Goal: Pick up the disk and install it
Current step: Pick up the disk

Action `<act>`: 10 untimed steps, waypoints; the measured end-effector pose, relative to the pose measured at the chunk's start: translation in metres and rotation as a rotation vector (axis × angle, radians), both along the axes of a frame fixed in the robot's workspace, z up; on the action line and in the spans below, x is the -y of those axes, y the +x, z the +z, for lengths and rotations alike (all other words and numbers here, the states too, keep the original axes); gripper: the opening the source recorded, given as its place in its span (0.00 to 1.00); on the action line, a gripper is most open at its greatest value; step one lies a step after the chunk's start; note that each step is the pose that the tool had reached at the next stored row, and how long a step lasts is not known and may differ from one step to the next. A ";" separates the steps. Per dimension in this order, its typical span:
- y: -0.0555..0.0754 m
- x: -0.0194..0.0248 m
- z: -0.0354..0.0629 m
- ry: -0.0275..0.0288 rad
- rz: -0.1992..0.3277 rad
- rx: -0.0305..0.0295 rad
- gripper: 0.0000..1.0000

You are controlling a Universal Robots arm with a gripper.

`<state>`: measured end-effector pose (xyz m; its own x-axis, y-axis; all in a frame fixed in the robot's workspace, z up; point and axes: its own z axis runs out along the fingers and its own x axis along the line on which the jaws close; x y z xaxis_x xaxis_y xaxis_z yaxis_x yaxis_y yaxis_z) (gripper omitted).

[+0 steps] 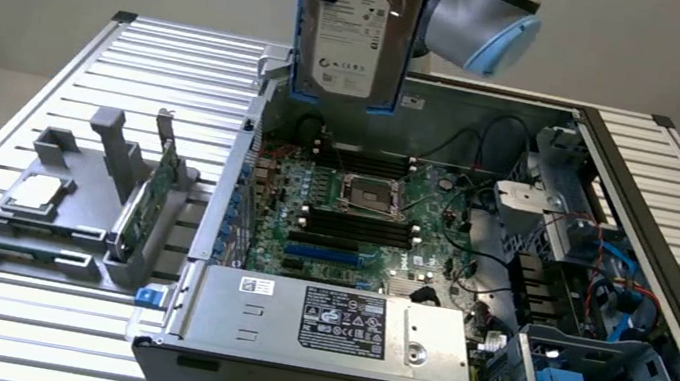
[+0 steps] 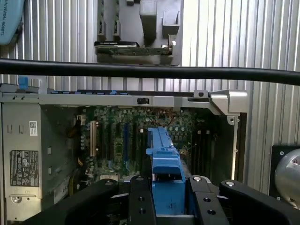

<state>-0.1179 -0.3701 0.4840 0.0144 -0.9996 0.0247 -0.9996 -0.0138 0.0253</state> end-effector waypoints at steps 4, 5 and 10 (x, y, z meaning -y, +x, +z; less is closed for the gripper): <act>0.018 0.0070 0.0001 -0.0002 0.000 -0.0004 0.33; 0.023 0.0088 0.0001 -0.0001 0.000 -0.0005 0.33; 0.045 0.0188 0.0002 -0.0002 0.000 -0.0016 0.33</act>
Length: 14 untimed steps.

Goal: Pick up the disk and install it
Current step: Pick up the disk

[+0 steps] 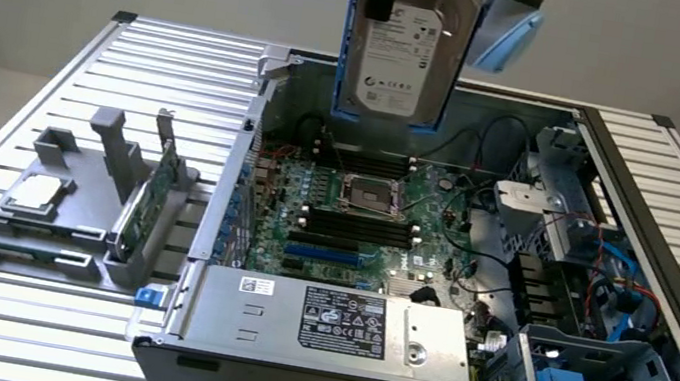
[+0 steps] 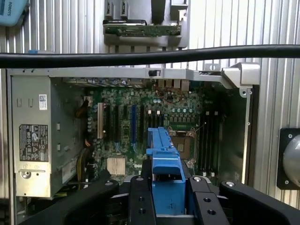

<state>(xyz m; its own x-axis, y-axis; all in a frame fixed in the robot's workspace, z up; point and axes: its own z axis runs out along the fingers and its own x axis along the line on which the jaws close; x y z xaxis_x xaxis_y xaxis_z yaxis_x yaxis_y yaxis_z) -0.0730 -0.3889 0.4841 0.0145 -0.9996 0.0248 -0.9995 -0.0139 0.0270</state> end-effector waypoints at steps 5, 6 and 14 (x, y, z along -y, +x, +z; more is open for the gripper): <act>0.021 0.0109 0.0001 0.0000 0.000 -0.0020 0.33; 0.025 0.0131 0.0001 0.0001 0.000 -0.0023 0.33; 0.054 0.0312 0.0001 0.0001 0.000 -0.0036 0.33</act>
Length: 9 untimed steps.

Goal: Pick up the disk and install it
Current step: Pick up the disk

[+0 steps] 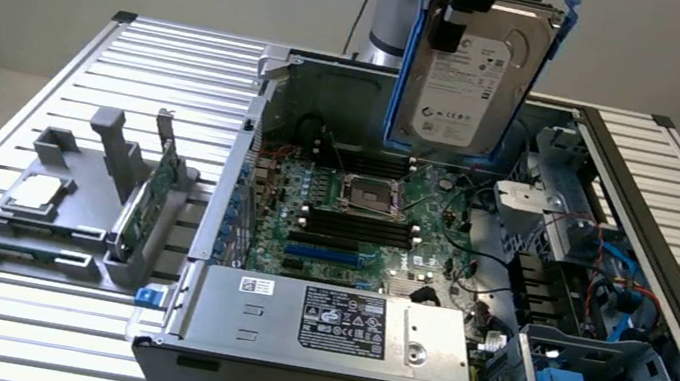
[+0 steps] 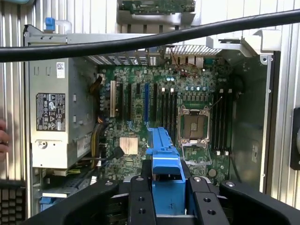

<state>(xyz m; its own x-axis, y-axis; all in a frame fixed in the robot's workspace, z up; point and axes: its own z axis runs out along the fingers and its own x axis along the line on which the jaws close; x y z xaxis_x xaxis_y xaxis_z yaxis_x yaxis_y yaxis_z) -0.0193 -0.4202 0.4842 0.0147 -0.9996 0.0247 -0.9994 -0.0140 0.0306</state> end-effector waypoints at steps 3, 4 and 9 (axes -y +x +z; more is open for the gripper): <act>0.010 0.0073 0.0001 -0.0001 0.000 -0.0007 0.33; 0.013 0.0096 0.0001 -0.0001 0.000 -0.0011 0.33; 0.029 0.0222 0.0011 0.0000 0.000 -0.0061 0.33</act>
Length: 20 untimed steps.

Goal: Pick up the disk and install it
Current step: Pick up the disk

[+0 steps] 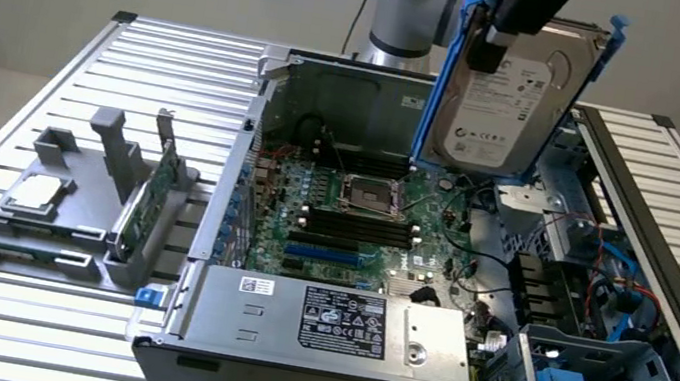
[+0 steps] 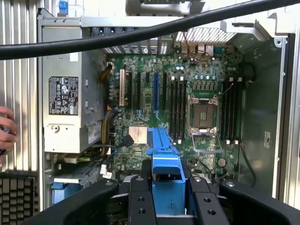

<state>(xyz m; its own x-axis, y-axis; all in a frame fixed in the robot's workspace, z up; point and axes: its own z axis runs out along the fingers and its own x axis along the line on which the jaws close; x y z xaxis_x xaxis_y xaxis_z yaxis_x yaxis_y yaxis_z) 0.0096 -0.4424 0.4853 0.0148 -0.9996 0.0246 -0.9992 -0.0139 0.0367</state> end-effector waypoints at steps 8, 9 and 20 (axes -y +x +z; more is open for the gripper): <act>0.019 0.0227 0.0013 0.0000 0.000 -0.0082 0.33; 0.021 0.0258 0.0014 -0.0001 0.000 -0.0092 0.33; 0.043 0.0594 0.0024 -0.0001 0.000 -0.0196 0.33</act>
